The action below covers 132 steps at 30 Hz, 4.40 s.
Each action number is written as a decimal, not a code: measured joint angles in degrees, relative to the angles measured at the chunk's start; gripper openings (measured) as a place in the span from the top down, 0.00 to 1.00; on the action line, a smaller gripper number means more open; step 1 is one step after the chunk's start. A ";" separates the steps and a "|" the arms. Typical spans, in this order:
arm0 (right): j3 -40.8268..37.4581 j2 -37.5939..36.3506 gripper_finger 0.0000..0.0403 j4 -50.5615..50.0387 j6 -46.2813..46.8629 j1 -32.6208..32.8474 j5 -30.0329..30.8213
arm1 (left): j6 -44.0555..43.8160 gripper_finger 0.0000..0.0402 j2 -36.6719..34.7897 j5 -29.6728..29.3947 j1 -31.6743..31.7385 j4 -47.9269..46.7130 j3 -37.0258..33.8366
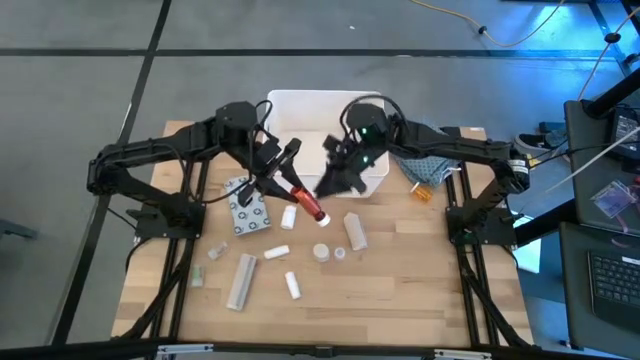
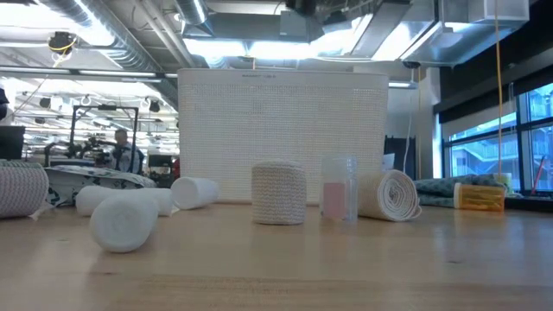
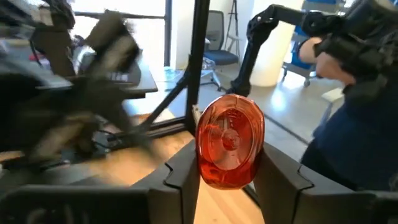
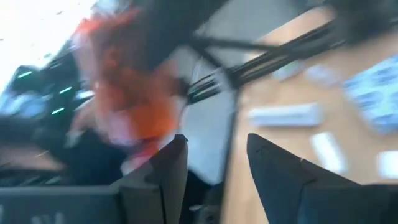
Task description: Pick & place medical supplies in basket/bin
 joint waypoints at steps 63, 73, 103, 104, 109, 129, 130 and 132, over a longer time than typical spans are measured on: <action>0.06 -11.77 0.27 15.05 -65.61 7.33 63.09 | -45.81 0.70 -1.81 -7.54 24.20 28.16 -0.04; 0.09 -9.64 0.35 23.07 -68.43 8.29 62.62 | -46.80 0.70 -1.80 -7.55 24.20 29.84 -0.04; 0.08 -9.61 0.70 23.98 -68.25 8.38 61.37 | -43.00 0.69 -2.09 -3.95 24.91 30.80 -0.04; 0.02 -9.61 0.70 23.95 -68.23 8.39 61.56 | -42.34 0.69 -2.14 -3.82 25.16 30.12 -0.03; -0.02 -9.55 0.70 22.77 -68.23 8.45 64.94 | -38.89 0.69 -2.08 -1.96 26.59 27.46 0.00; 0.13 -11.10 0.70 22.37 -67.67 8.49 71.33 | -27.36 0.49 -2.20 8.69 28.60 18.79 -0.08; 0.13 -11.62 0.70 20.84 -66.66 8.51 72.45 | -25.72 0.49 -2.36 9.43 29.58 16.48 -0.11; 0.20 -12.32 0.70 17.88 -62.90 8.40 74.71 | -21.12 0.49 -2.86 9.54 31.42 10.97 -0.09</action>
